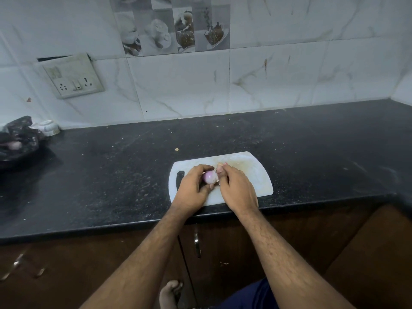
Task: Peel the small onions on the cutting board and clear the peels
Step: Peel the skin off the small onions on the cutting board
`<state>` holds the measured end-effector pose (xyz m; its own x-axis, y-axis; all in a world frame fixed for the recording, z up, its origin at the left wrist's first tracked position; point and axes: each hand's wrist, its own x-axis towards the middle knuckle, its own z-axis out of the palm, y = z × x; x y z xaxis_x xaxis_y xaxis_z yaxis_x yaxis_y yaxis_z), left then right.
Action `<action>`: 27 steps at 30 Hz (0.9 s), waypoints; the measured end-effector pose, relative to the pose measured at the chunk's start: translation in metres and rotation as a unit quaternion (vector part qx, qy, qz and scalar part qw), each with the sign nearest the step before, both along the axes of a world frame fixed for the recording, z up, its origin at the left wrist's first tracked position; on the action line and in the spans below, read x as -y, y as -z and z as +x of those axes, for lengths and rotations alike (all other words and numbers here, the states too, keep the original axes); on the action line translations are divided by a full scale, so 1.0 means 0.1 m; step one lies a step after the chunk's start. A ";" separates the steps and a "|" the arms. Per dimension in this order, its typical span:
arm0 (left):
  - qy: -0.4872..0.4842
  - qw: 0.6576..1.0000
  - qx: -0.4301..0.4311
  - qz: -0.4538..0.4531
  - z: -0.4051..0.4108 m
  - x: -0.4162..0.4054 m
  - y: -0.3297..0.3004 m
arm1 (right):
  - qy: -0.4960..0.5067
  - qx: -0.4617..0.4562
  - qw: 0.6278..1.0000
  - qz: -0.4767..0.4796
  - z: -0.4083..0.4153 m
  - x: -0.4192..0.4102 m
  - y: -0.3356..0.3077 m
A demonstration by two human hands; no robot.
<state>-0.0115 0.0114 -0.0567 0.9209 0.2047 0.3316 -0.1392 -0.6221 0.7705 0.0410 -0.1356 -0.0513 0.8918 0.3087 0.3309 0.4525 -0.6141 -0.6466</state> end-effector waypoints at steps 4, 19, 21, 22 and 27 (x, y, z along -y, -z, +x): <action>-0.007 0.999 -0.021 -0.023 0.00 0.04 -0.02 | -0.024 0.018 0.997 -0.066 0.03 0.00 0.02; -0.022 0.999 -0.024 0.025 0.03 0.03 -0.01 | 0.051 0.022 0.994 -0.098 -0.03 -0.03 -0.03; -0.023 0.999 -0.023 0.016 0.03 0.04 -0.01 | 0.050 0.012 0.995 -0.091 -0.03 -0.02 -0.05; -0.023 0.999 -0.024 0.003 0.03 0.04 0.00 | 0.047 0.005 0.996 -0.080 -0.03 -0.02 -0.04; -0.031 0.998 -0.031 -0.042 0.05 0.02 0.02 | 0.039 0.000 0.998 0.047 0.01 0.03 -0.02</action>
<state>-0.0067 0.0094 -0.0588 0.9233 0.2874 0.2547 -0.0531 -0.5614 0.8259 0.0420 -0.1390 -0.0495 0.9121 0.2055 0.3547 0.4051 -0.5837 -0.7037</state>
